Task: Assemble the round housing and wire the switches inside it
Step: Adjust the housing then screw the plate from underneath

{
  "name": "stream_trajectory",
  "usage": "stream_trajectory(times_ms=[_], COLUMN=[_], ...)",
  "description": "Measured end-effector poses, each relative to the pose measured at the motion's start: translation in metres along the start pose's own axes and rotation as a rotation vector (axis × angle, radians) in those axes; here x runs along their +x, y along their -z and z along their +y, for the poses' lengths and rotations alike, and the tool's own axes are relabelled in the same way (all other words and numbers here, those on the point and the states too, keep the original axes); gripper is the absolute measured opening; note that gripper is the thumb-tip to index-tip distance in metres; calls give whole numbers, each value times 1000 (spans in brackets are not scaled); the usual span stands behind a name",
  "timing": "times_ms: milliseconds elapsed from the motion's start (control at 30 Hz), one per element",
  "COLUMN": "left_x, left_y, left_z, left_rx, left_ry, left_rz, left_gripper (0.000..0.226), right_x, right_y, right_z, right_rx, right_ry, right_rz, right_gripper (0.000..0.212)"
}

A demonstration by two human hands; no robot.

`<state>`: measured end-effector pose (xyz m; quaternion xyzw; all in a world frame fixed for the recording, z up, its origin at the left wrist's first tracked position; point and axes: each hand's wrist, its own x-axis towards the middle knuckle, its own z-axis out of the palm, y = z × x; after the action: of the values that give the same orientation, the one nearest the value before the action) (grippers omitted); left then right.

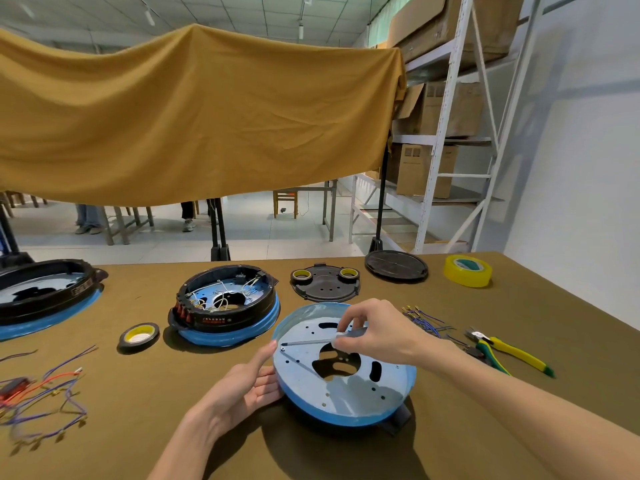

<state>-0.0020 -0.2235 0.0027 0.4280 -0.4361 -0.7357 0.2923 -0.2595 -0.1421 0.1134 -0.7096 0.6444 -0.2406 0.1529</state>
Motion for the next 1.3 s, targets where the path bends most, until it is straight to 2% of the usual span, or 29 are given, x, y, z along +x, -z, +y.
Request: stream_trajectory(times_ms=[667,867,1000,1133,1233,1300], left_x=[1,1,0,2,3,3], left_y=[0,-1,1,0,-3,-5], left_z=[0,1,2,1,0,0], left_rx=[13,16,27,58,80,100], left_ry=[19,34,72,74,76,79], left_rz=[-2,7,-23,-46,-43,-46], left_gripper=[89,89,90,91,94,95], right_x=[14,36,66,86,94,97], right_y=[20,38,49,51,45,42], right_z=[-22,-66,-102,-120,-123,-123], right_rx=[-221,-467,-474,-346,-390,-450], right_ry=[63,168,179,171,189,180], right_rz=[-78,-209,-381,-288,-221,-223], right_gripper=[25,25,28,25,23,30])
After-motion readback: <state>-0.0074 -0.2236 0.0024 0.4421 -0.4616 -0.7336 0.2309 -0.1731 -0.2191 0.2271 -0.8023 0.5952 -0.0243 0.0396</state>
